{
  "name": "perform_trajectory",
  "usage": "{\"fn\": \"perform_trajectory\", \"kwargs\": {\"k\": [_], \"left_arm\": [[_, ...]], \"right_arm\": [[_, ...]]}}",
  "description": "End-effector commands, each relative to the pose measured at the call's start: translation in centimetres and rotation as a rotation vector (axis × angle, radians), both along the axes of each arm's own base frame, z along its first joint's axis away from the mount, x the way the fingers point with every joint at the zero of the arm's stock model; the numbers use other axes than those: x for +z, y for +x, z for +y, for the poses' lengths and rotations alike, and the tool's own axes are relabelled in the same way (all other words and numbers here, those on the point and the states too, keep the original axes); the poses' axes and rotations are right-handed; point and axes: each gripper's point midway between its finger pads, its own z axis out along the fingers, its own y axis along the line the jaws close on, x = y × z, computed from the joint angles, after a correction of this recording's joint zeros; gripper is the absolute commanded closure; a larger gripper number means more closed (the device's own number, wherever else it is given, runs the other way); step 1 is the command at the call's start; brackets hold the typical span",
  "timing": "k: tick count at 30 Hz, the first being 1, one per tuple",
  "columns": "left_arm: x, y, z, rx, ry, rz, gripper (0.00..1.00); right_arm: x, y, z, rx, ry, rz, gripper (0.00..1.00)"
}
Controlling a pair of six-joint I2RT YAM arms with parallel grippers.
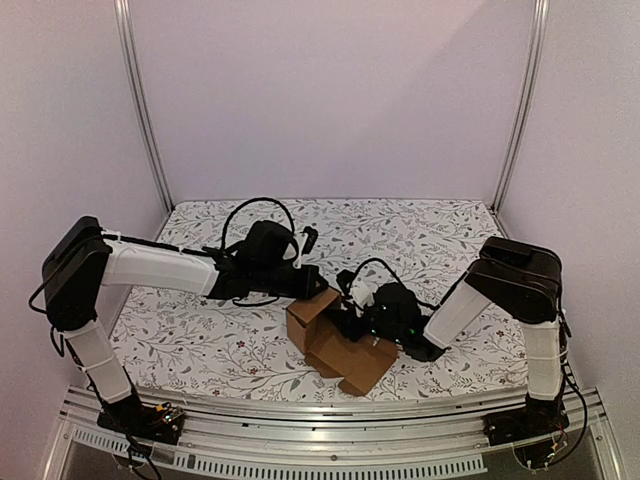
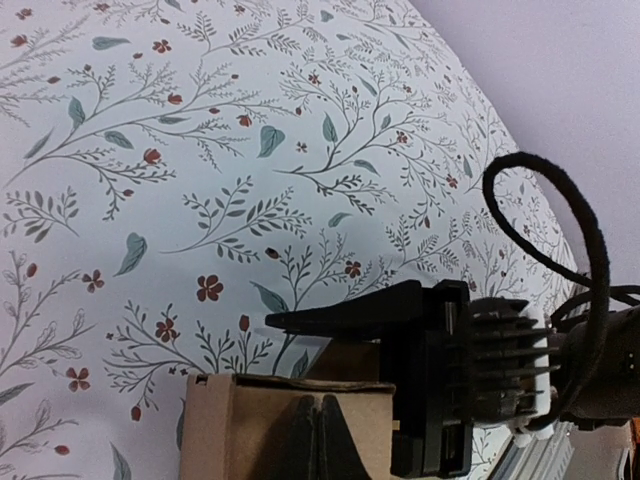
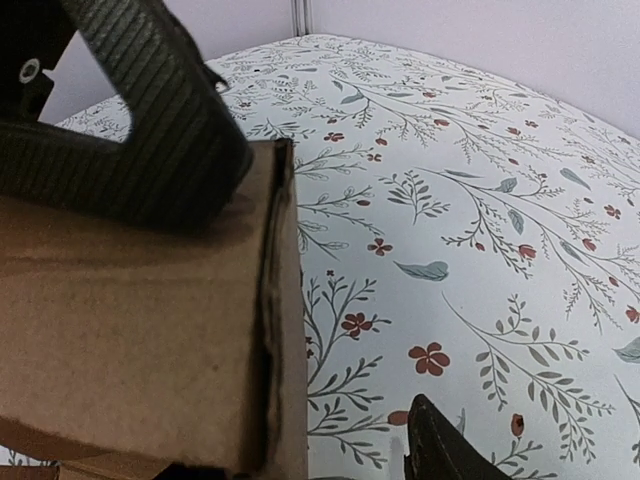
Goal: Fold the paper box
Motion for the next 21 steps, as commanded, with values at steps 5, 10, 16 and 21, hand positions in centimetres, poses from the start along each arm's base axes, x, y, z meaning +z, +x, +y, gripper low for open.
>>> {"fn": "perform_trajectory", "kwargs": {"k": [5, 10, 16, 21], "left_arm": [[-4.0, -2.6, 1.7, -0.037, 0.126, 0.094, 1.00], [-1.7, -2.3, 1.1, -0.061, 0.095, 0.050, 1.00], [2.2, -1.8, 0.9, -0.073, 0.089, -0.012, 0.92], [5.7, -2.3, 2.0, -0.060, 0.070, -0.048, 0.69]], "right_arm": [[2.5, -2.3, -2.6, 0.040, -0.059, -0.035, 0.41], [3.3, -3.6, -3.7, 0.076, -0.114, -0.032, 0.40], [4.7, -4.7, -4.2, 0.152, -0.152, -0.016, 0.40], [5.6, -4.8, -4.8, 0.185, -0.193, 0.021, 0.39]]}}
